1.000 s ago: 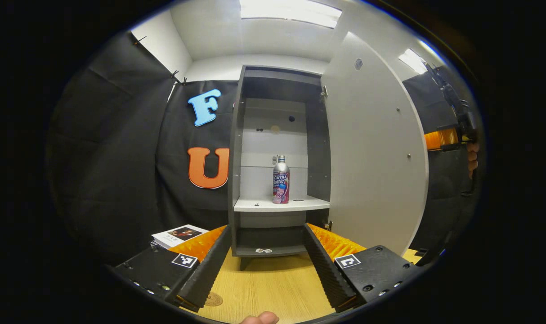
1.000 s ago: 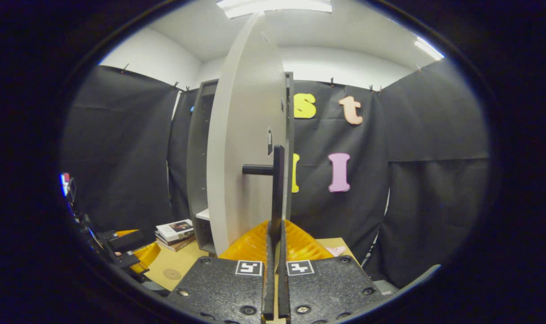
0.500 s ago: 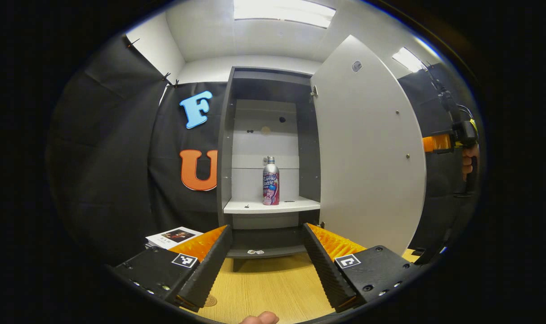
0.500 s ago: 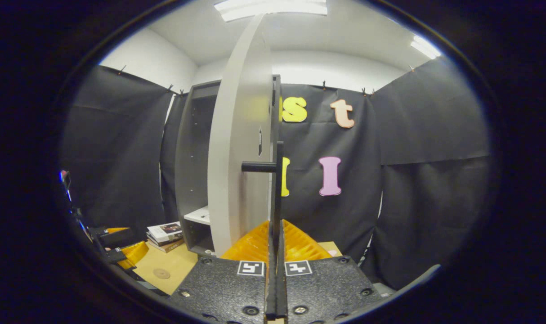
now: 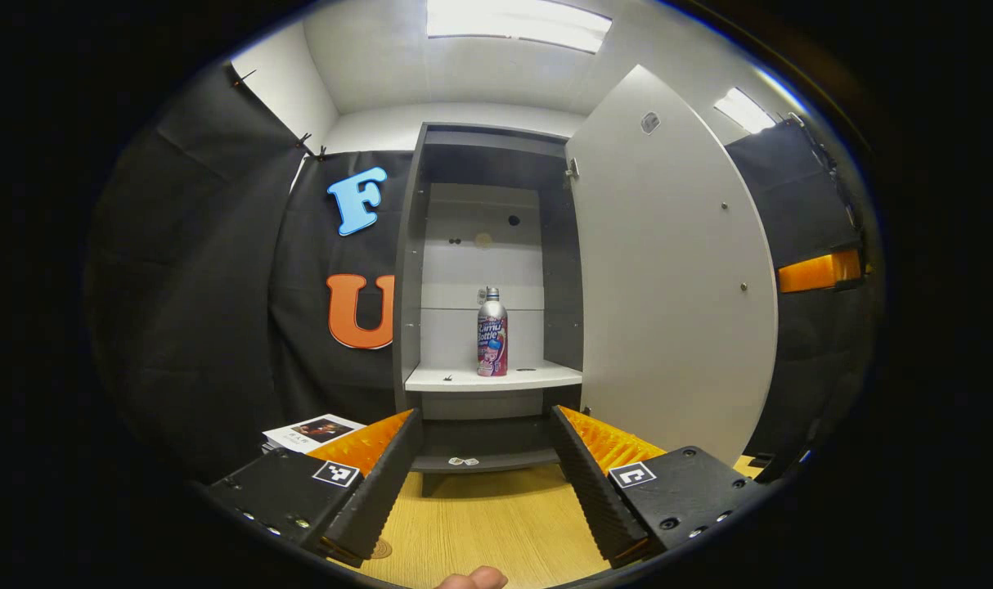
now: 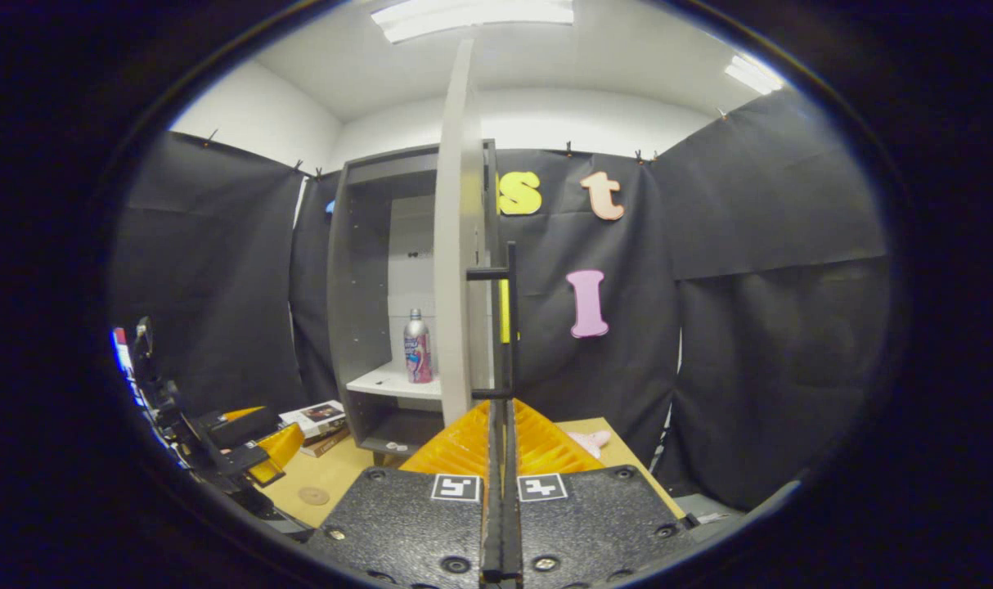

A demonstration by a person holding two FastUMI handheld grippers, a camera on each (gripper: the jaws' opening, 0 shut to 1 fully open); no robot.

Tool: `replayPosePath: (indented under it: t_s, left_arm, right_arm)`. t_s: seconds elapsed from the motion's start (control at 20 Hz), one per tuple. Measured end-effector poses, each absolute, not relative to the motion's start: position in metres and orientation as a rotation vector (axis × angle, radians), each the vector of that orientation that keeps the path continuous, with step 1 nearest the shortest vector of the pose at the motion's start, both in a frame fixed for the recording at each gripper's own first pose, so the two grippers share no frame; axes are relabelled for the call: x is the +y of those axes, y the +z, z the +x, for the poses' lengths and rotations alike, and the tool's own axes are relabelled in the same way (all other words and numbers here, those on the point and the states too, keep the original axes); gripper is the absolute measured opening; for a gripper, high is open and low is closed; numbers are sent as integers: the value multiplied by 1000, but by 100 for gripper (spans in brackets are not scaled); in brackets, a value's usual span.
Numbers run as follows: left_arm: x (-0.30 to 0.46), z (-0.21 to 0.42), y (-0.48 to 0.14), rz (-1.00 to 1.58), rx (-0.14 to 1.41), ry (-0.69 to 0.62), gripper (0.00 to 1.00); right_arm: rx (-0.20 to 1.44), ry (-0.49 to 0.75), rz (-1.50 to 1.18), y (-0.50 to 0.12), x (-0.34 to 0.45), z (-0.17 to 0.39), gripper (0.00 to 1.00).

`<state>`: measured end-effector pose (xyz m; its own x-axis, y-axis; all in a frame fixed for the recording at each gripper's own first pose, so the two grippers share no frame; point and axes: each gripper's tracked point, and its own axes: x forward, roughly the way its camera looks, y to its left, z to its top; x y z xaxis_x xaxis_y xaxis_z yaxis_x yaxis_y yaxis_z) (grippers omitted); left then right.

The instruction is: Open the cabinet door with the right hand, grasp the bottle in the cabinet with the left hand and place it on the coaster, then close the cabinet door with the right hand.

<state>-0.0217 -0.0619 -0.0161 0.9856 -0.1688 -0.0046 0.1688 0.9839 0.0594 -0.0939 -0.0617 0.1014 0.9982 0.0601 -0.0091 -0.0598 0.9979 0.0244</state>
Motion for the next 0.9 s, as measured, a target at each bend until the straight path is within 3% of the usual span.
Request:
replayPosePath:
  t_s: [0.25,0.6,0.8,0.9]
  left_arm:
    - [-61,-19,-12,58,-14,-177,95]
    - [-52,-2,-11,42,-10,-172,95]
    - [-39,16,-1,64,-33,-147,95]
    - [-39,27,1,73,-32,-150,95]
  right_arm:
    - [39,137,27,84,-22,-104,4]
    - [20,192,-12,44,34,-62,7]
    - [33,212,-11,29,52,-43,46]
    - [44,216,6,22,54,-35,61]
